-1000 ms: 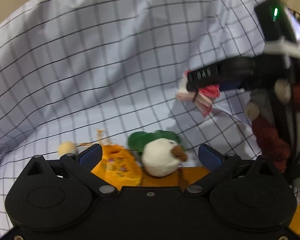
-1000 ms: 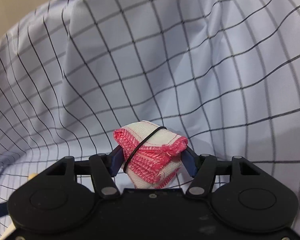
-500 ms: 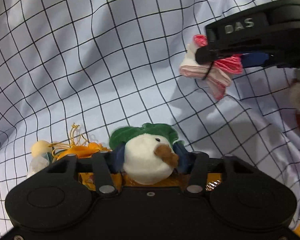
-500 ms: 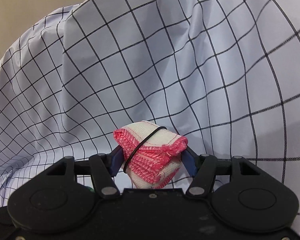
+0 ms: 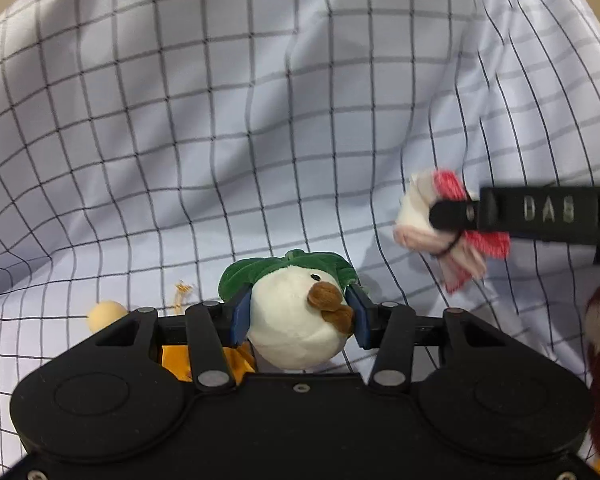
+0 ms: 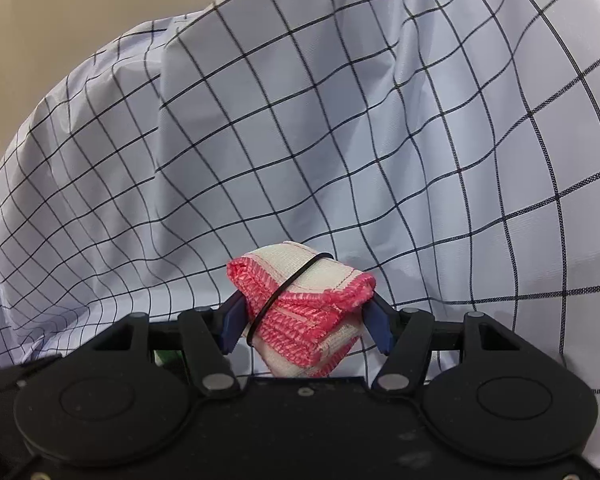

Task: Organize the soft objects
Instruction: 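Lift both held objects and carry them toward the basket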

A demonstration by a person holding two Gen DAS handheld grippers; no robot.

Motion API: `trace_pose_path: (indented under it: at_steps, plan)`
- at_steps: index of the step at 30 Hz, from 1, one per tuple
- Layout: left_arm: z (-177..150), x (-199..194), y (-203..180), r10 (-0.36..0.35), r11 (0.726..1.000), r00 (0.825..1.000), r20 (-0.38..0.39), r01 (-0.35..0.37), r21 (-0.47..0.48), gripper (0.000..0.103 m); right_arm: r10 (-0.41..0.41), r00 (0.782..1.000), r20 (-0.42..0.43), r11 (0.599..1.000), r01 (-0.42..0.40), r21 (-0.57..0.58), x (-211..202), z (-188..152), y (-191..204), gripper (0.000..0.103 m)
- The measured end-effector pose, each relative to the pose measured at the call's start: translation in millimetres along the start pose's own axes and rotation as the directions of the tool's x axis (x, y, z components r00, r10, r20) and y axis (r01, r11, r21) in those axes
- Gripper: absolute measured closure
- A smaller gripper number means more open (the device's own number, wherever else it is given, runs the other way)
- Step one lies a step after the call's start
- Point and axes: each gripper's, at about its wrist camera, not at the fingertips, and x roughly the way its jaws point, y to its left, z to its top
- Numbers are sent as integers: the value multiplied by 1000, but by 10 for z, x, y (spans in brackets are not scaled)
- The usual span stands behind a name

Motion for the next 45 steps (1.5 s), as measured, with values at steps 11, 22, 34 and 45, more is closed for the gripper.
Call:
trace_pose_path:
  at_steps: [11,22,34,45]
  plan:
    - [9,-513,211,-9,998,998,67,13,-54,55,17,1000,3,999,-17,-29,-294,-148,246,42]
    - [-272,-1340,209,-61,992,992,114,72,-101,55,91,996,22,994,-89,-65,-1062,-594,487,42]
    - [-945,-2386,107,-18,992,979,204,44,-122,55,222,970,96,972,-213,-102,-2201,-1373,619,41]
    - [-1776,-2823,-162,6,985,984,180,25,-173,54,260,957,129,965,-254,-57,-2867,-2231,449,41]
